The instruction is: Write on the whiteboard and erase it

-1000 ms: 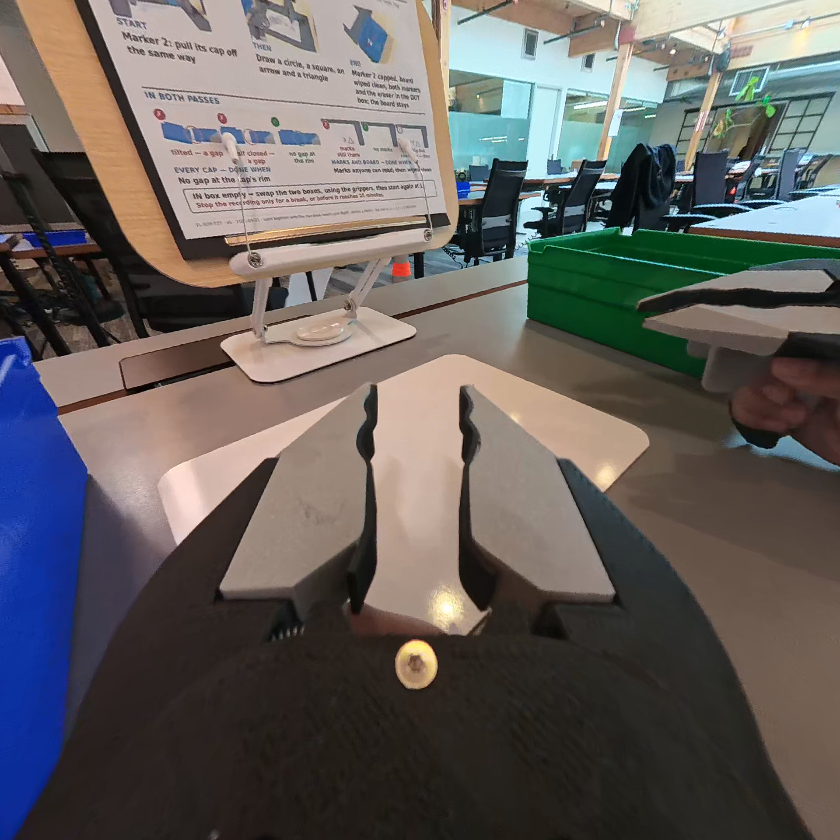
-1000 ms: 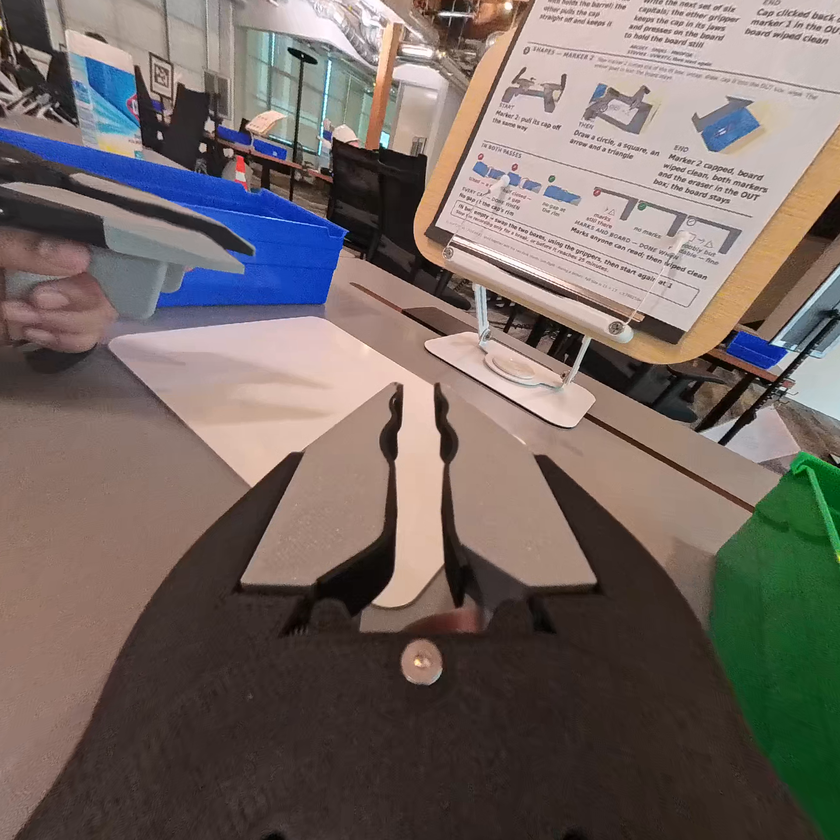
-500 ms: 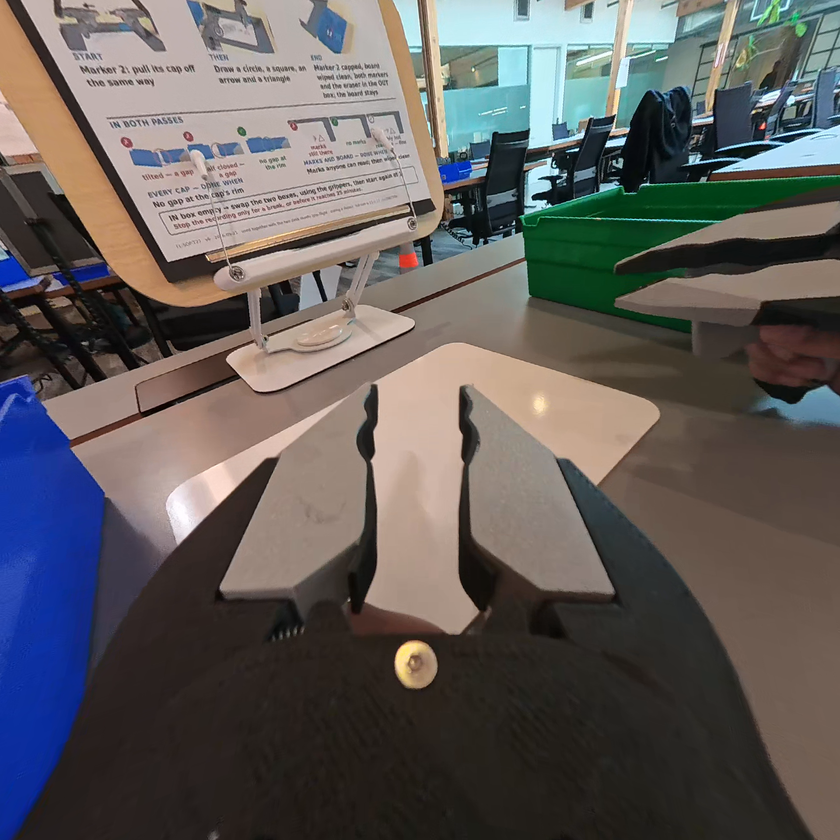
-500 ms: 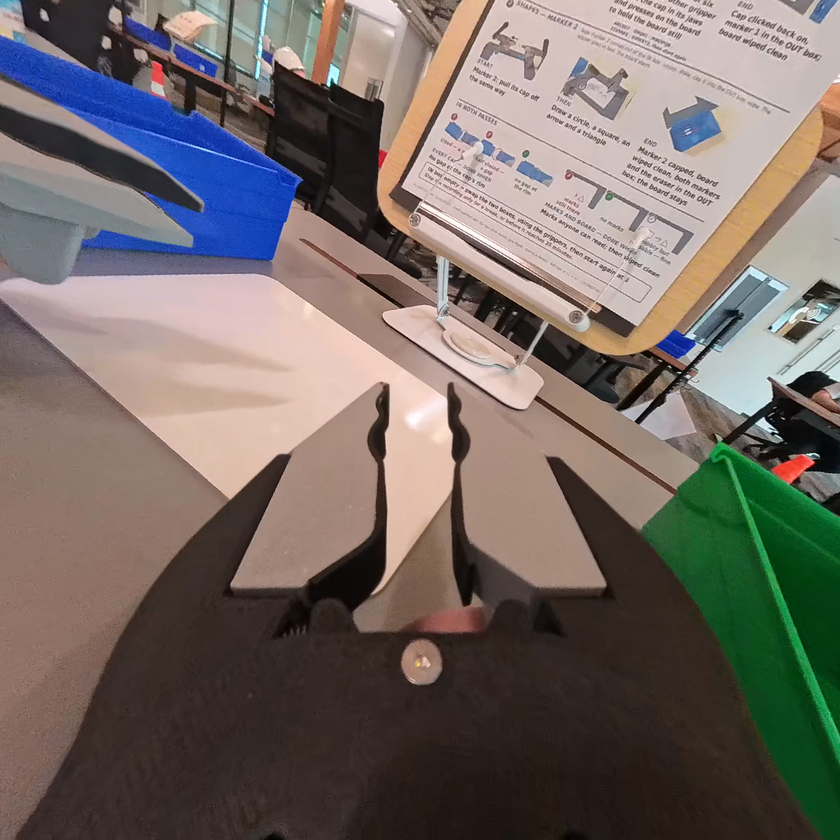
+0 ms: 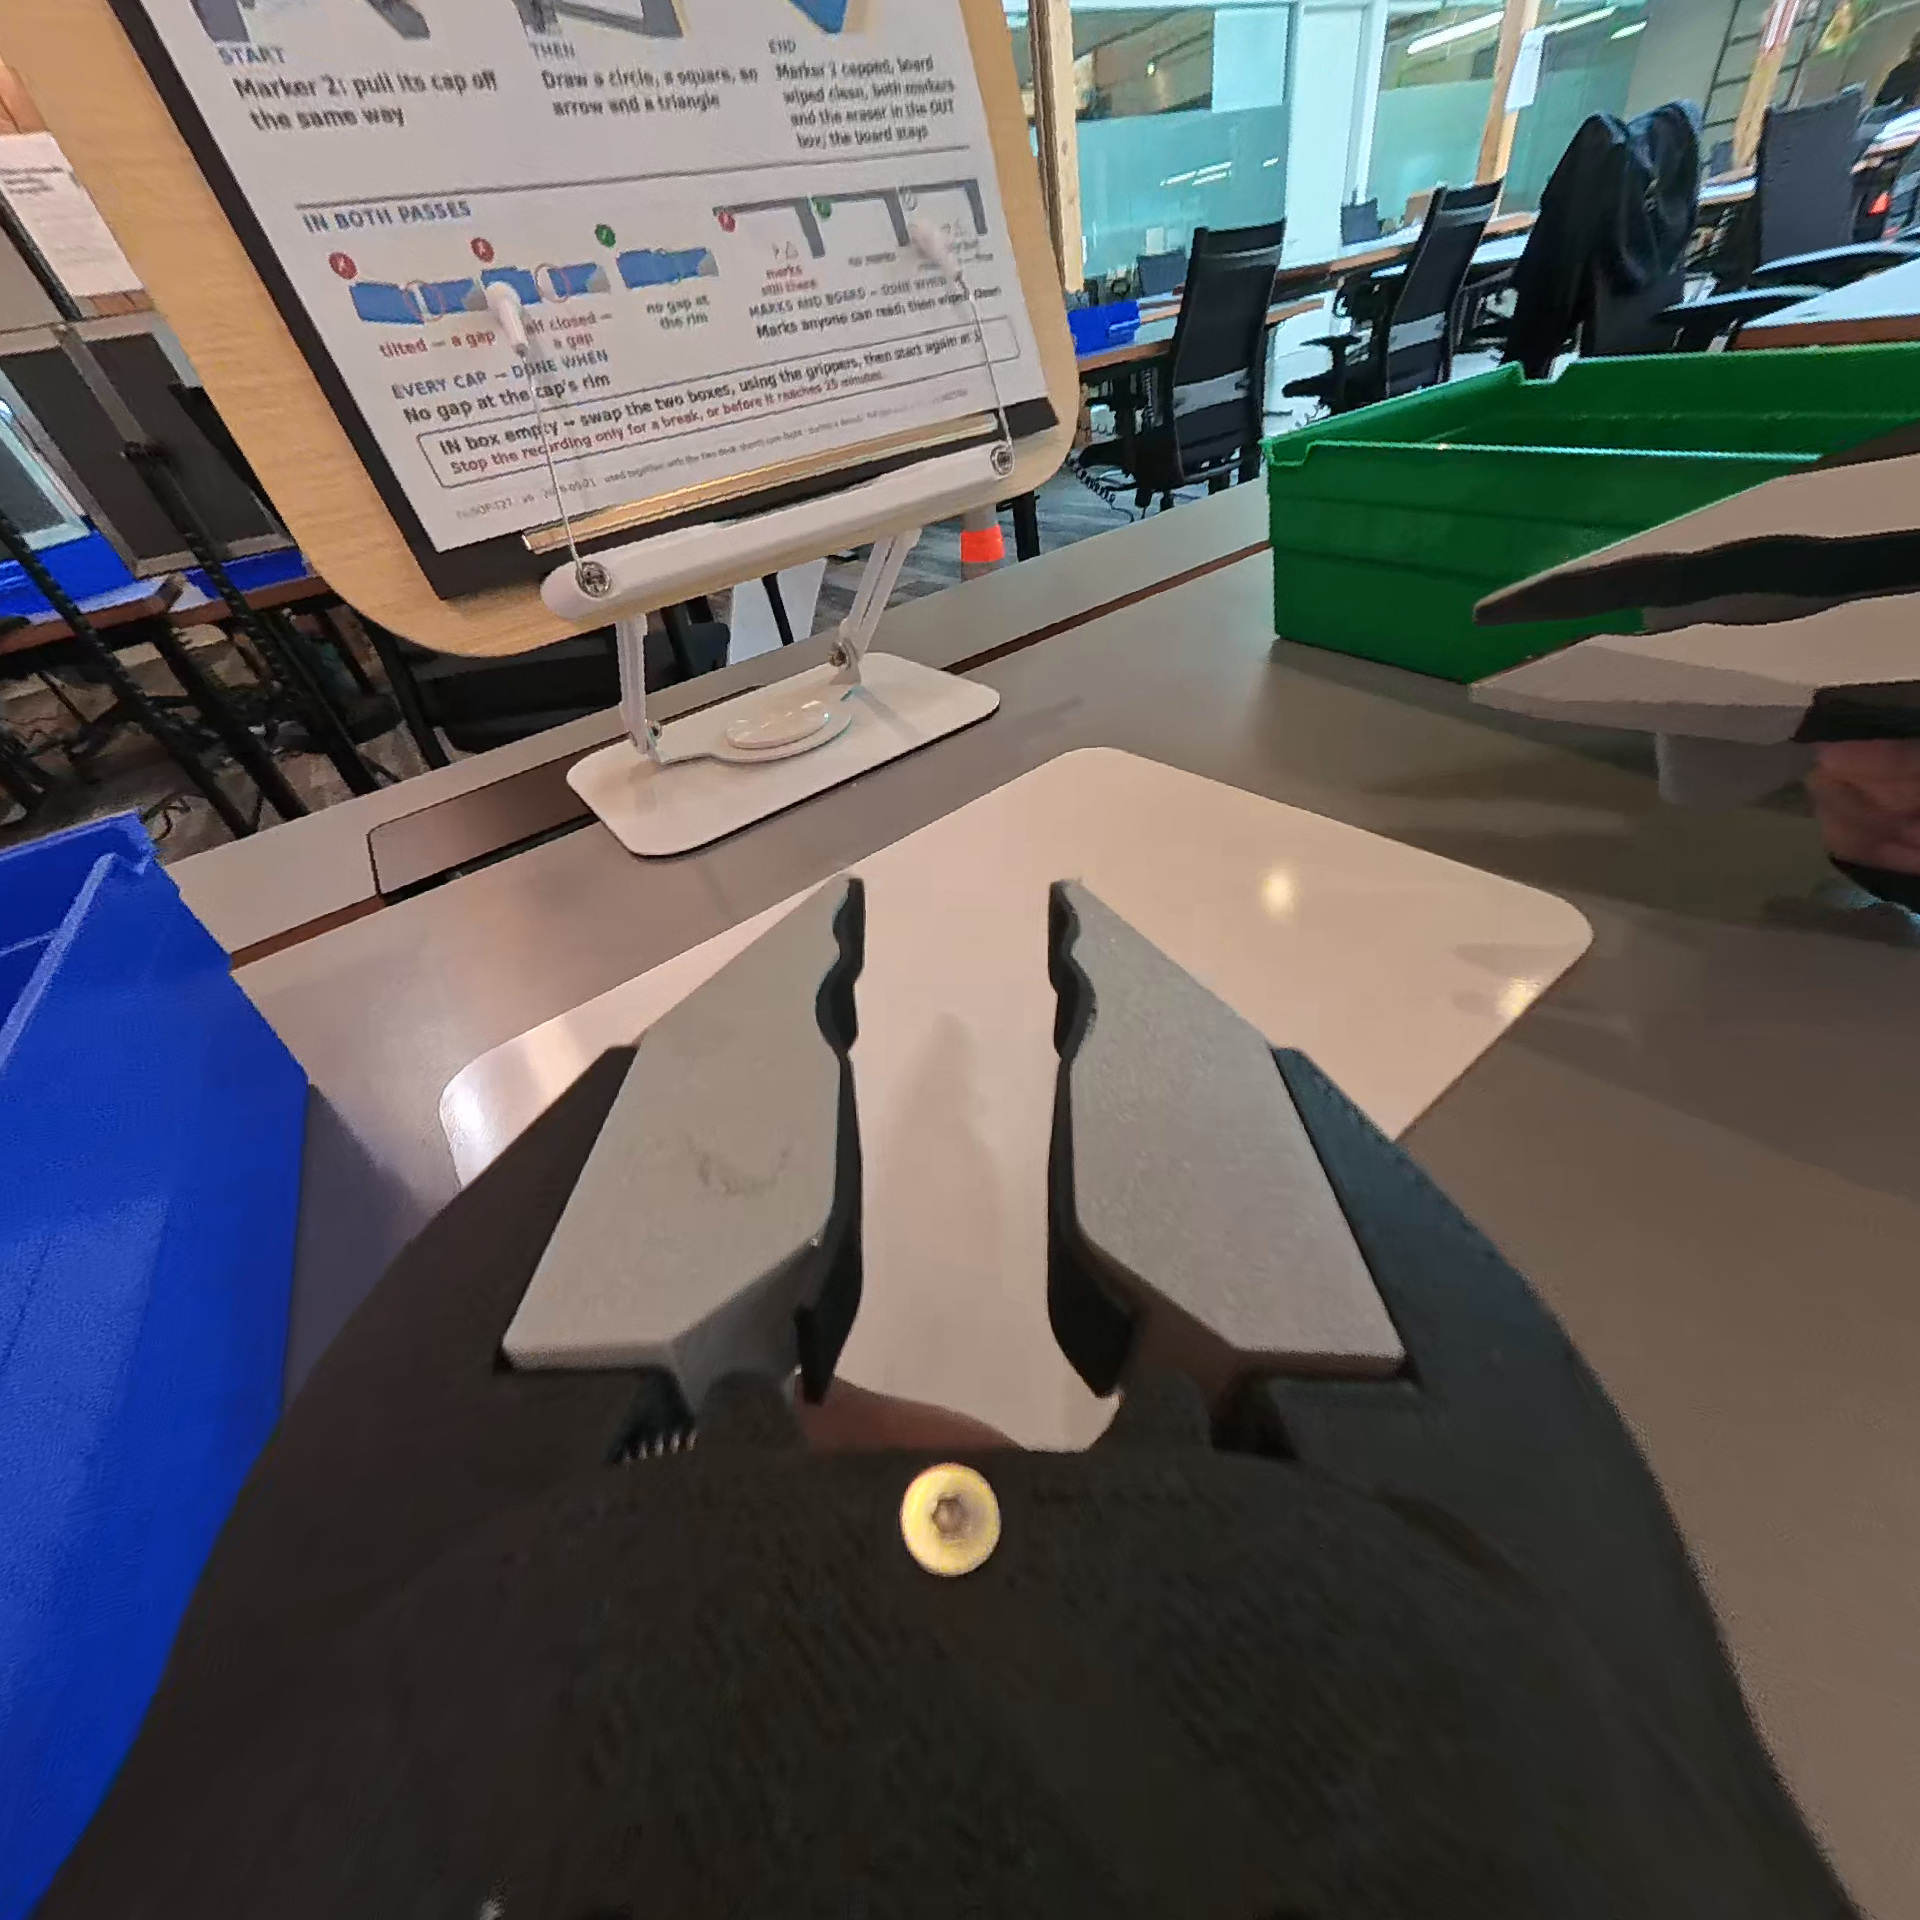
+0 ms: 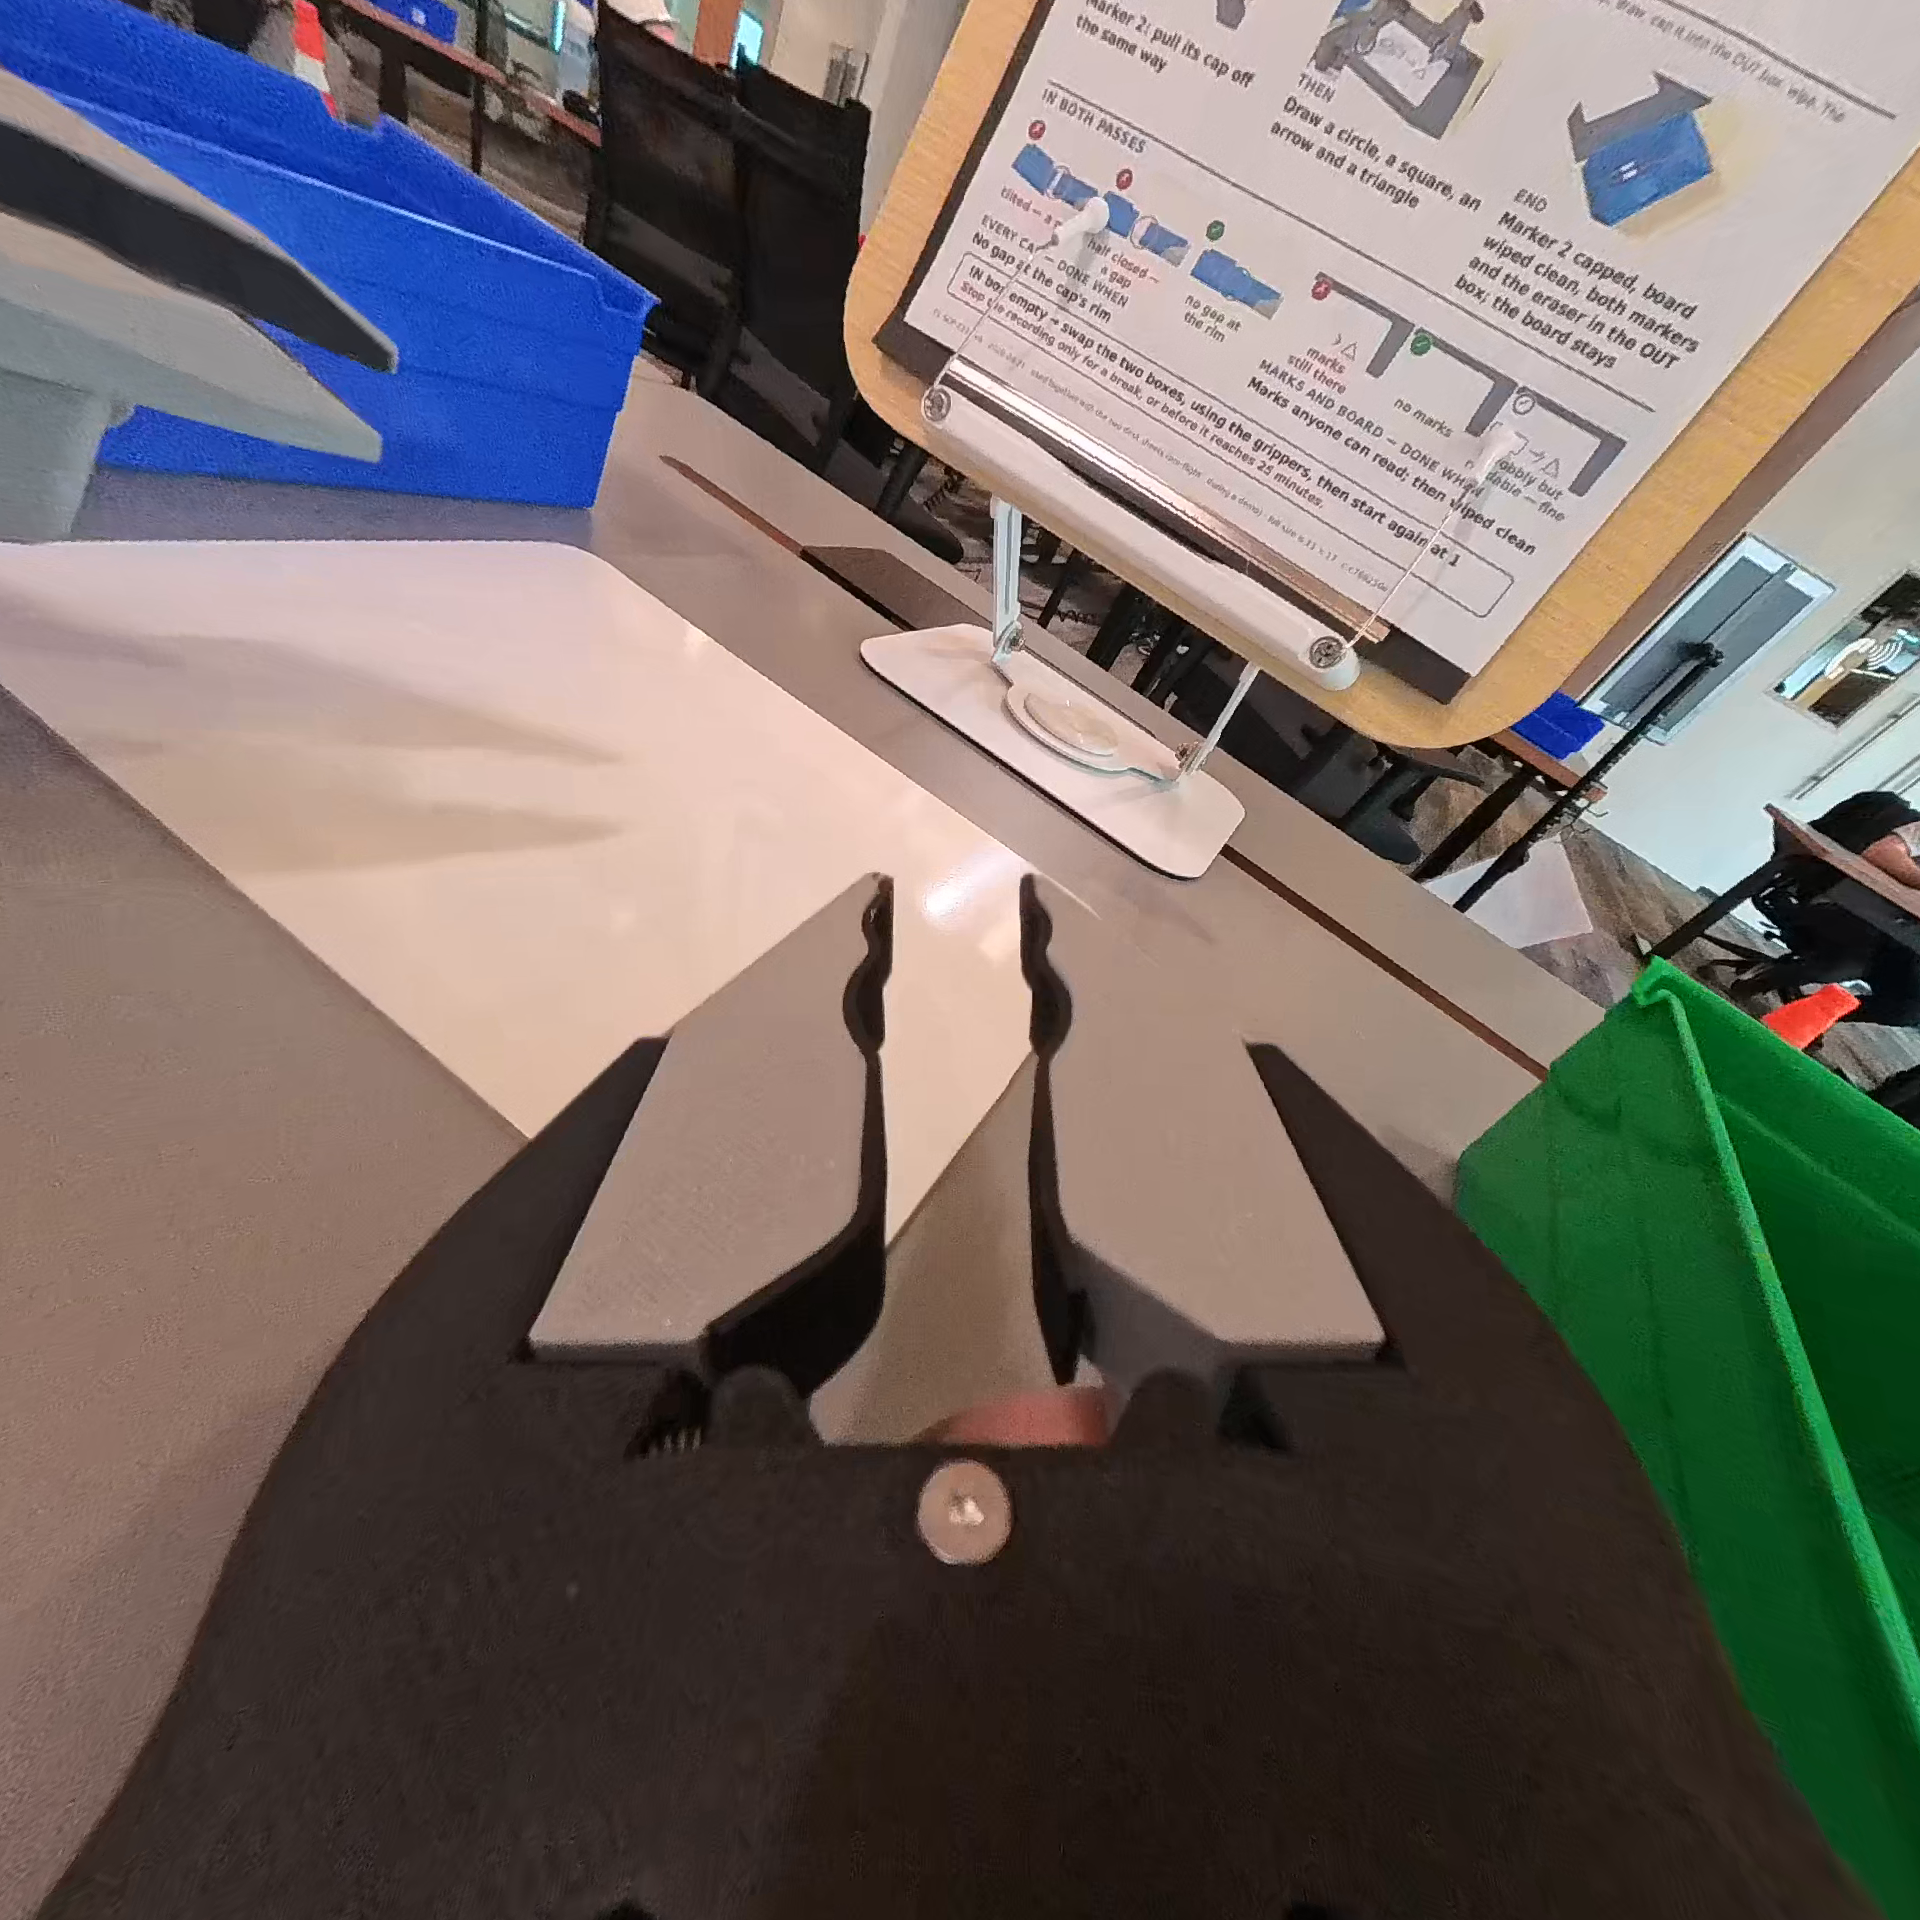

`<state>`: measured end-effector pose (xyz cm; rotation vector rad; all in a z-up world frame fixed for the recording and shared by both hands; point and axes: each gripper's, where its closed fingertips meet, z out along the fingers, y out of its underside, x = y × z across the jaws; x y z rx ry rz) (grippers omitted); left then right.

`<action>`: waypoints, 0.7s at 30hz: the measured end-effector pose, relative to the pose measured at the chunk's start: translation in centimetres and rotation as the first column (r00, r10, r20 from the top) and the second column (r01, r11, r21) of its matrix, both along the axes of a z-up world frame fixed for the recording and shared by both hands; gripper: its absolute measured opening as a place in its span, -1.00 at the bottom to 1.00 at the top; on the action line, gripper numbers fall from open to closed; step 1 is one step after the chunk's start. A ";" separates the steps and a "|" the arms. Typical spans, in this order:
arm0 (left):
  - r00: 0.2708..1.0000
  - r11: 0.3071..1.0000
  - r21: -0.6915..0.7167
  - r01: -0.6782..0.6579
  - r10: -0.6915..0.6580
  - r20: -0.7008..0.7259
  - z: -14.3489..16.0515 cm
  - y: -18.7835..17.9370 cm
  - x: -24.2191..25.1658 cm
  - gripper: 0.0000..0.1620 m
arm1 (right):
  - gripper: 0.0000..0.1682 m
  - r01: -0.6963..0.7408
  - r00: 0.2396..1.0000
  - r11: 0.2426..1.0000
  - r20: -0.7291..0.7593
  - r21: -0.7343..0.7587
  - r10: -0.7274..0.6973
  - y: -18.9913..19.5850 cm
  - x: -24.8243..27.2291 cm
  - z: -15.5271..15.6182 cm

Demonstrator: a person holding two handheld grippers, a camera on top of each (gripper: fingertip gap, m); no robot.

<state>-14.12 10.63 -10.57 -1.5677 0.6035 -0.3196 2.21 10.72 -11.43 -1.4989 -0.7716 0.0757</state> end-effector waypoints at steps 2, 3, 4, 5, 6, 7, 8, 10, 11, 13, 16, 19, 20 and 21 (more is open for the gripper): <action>1.000 1.000 -0.016 -0.022 0.022 -0.003 -0.2 0.3 -0.4 -0.59 | -0.75 0.002 1.000 1.000 0.008 -0.012 -0.002 0.1 0.0 -0.3; 0.999 0.999 -0.022 -0.034 0.034 -0.002 -0.2 0.4 -0.6 -0.59 | -0.75 0.007 1.000 1.000 0.010 -0.015 -0.007 0.2 0.1 -0.3; 0.999 0.999 -0.027 -0.043 0.043 0.001 -0.2 0.5 -0.8 -0.59 | -0.75 0.005 1.000 1.000 0.010 -0.015 -0.005 0.1 0.0 -0.3; 0.999 0.998 -0.033 -0.047 0.047 0.004 -0.3 0.5 -0.9 -0.59 | -0.76 0.003 1.000 1.000 0.011 -0.015 -0.003 0.1 -0.1 -0.3; 0.998 0.998 -0.041 -0.054 0.055 0.006 -0.3 0.6 -1.1 -0.59 | -0.76 0.005 1.000 1.000 0.014 -0.016 -0.005 0.1 -0.1 -0.4; 0.998 0.997 -0.049 -0.064 0.064 0.008 -0.3 0.8 -1.3 -0.59 | -0.76 0.006 1.000 1.000 0.022 -0.020 -0.006 0.2 -0.1 -0.5; 0.998 0.996 -0.060 -0.064 0.065 0.008 -0.4 0.8 -1.4 -0.59 | -0.76 0.008 1.000 1.000 0.029 -0.021 -0.008 0.3 -0.2 -0.6; 0.998 0.996 -0.070 -0.062 0.063 0.015 -0.5 0.9 -1.4 -0.59 | -0.76 0.017 0.999 1.000 0.046 -0.019 -0.017 0.3 -0.1 -0.7; 0.998 0.996 -0.070 -0.058 0.059 0.017 -0.5 0.8 -1.4 -0.59 | -0.76 0.024 0.998 1.000 0.054 -0.017 -0.023 0.3 0.0 -0.7; 0.998 0.996 -0.066 -0.054 0.055 0.014 -0.5 0.7 -1.2 -0.59 | -0.76 0.034 0.998 0.999 0.051 -0.006 -0.034 0.3 0.2 -0.6; 0.999 0.996 -0.075 -0.050 0.049 -0.013 -1.1 0.6 -0.9 -0.57 | -0.76 0.059 0.997 0.998 0.045 -0.011 -0.058 0.4 0.7 -0.6; 0.999 0.998 -0.051 -0.044 0.043 -0.012 -0.8 0.4 -0.8 -0.57 | -0.76 0.077 0.996 0.997 0.046 -0.007 -0.077 0.6 1.2 -0.6; 0.999 0.998 -0.042 -0.042 0.041 -0.007 -0.7 0.3 -0.7 -0.57 | -0.76 0.081 0.996 0.997 0.048 -0.004 -0.081 0.7 1.3 -0.6; 0.999 0.998 -0.036 -0.042 0.042 0.000 -0.6 0.3 -0.8 -0.58 | -0.76 0.083 0.995 0.997 0.052 0.002 -0.083 0.7 1.4 -0.6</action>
